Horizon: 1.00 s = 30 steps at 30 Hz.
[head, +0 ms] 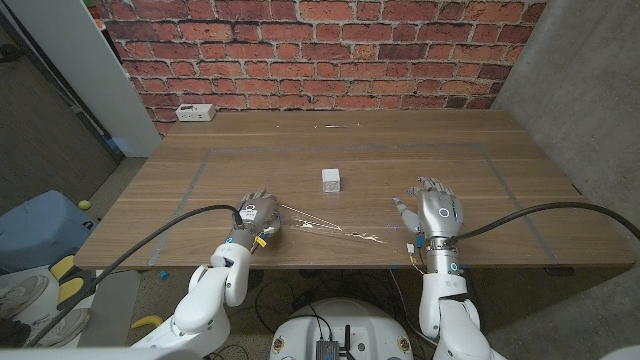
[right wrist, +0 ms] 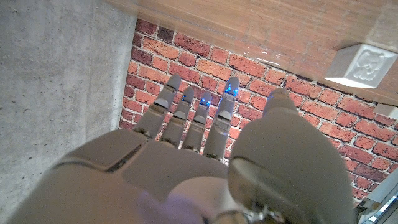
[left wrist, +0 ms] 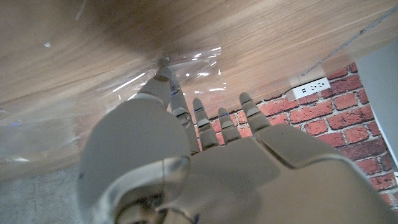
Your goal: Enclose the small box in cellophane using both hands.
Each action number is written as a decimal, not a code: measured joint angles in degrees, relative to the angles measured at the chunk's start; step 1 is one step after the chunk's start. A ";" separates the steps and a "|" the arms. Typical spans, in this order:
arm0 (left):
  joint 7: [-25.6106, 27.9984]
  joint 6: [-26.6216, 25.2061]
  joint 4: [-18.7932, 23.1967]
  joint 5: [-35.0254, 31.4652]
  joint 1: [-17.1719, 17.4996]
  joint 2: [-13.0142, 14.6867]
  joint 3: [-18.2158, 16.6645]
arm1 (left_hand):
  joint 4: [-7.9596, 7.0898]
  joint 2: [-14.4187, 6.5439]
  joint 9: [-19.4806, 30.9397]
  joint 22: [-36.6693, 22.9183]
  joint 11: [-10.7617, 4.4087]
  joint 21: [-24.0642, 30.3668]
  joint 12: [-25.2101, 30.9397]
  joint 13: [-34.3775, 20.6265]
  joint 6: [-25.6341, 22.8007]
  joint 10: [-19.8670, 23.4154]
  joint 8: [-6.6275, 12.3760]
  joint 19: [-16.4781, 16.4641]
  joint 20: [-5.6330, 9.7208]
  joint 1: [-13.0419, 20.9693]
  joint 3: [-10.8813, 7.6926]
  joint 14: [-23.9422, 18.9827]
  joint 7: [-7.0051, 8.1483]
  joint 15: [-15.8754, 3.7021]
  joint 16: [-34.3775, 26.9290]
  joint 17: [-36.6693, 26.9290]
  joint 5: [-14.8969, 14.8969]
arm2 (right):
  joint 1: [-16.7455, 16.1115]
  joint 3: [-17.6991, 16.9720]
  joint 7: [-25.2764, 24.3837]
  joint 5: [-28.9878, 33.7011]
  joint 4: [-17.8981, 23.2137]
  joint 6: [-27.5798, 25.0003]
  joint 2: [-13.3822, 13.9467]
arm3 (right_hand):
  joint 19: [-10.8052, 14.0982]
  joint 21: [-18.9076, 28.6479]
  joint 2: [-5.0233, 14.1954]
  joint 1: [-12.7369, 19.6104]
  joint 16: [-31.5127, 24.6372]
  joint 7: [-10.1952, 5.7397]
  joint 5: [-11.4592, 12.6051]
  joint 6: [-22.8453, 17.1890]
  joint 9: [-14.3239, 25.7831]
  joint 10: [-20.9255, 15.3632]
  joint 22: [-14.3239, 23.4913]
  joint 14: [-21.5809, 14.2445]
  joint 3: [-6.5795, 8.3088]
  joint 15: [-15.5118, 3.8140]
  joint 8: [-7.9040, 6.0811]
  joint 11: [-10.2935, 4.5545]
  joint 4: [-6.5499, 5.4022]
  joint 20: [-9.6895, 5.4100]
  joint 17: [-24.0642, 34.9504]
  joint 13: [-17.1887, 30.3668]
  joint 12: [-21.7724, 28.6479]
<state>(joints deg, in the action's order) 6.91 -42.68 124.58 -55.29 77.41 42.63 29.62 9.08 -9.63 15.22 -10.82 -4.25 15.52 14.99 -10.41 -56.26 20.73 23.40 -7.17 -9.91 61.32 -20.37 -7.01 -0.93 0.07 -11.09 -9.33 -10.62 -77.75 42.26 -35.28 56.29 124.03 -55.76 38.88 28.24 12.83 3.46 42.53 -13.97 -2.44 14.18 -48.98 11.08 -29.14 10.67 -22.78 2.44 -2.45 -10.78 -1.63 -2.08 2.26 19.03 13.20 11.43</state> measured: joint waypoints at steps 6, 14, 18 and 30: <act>6.46 -2.38 -0.71 2.81 -0.49 -2.12 0.46 | 0.54 0.04 0.01 0.00 0.18 0.24 0.27 0.00 -0.08 2.61 0.01 -1.23 -0.21 0.79 -0.53 -1.44 0.07 -0.21 0.00 0.00 -0.63 | -1.41 -0.98 2.50 -1.49 2.18 0.72 2.08 | -0.55 0.00 -0.67 -2.10 0.22 0.24 0.00 1.58 0.00 0.92 0.14 1.13 -0.64 -0.13 0.00 0.30 -0.64 0.29 0.11 0.00 -0.22; 11.85 -4.50 -1.22 5.55 -1.71 -3.19 1.61 | 0.56 0.40 0.01 0.01 0.17 0.39 0.29 -0.01 -0.08 2.77 0.98 -1.53 0.09 1.16 -0.55 -2.32 0.07 -0.48 0.00 -0.01 -0.67 | -1.92 -1.01 7.34 -1.24 4.67 0.47 4.84 | -2.62 -0.53 -2.26 -2.95 1.51 -2.50 0.46 11.93 0.26 8.86 0.14 5.22 -0.46 0.09 0.64 -0.36 0.58 1.14 0.28 0.12 -0.94; 13.09 -5.23 -1.24 6.46 -2.38 -2.93 2.34 | 0.56 0.40 0.01 0.01 0.17 0.39 0.11 -0.01 -0.08 2.77 0.98 -1.52 0.09 1.16 -0.55 -2.63 0.07 -0.79 0.00 -0.01 -1.05 | -0.71 0.20 11.62 0.71 5.60 -1.11 5.74 | -6.04 -1.27 -2.76 0.70 2.14 -4.70 0.46 24.03 0.26 16.85 0.09 9.31 1.92 0.14 0.64 -1.23 4.40 2.25 0.53 0.10 -1.08; 14.67 -8.89 -1.24 7.87 -4.71 -1.92 4.73 | 0.32 0.40 0.01 0.01 -0.14 0.39 -0.63 -0.14 -0.08 3.08 0.99 -1.62 0.61 1.16 -0.79 -2.63 0.07 -0.79 0.50 -0.01 -1.29 | -0.81 -2.08 20.92 1.09 8.83 -1.45 6.89 | -7.46 -0.63 -3.09 -9.95 0.57 -2.37 0.76 23.74 0.53 16.71 0.14 9.64 -0.75 0.33 -1.35 -0.01 0.83 2.76 1.82 -0.17 0.71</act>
<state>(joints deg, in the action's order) 21.57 -51.57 123.34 -47.42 72.70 40.71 34.35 9.40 -9.23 15.23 -10.81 -4.39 15.91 14.36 -10.55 -56.34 23.81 24.38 -8.79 -9.29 62.48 -21.16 -9.64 -0.86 -0.72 -10.59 -9.34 -11.91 -78.56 40.18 -14.36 57.39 132.86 -57.21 45.77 20.78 12.21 0.38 32.57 -13.40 -4.81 14.93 -25.24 11.61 -12.44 10.81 -13.14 1.69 -2.12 -12.14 -1.64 -1.26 5.01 20.85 13.03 12.14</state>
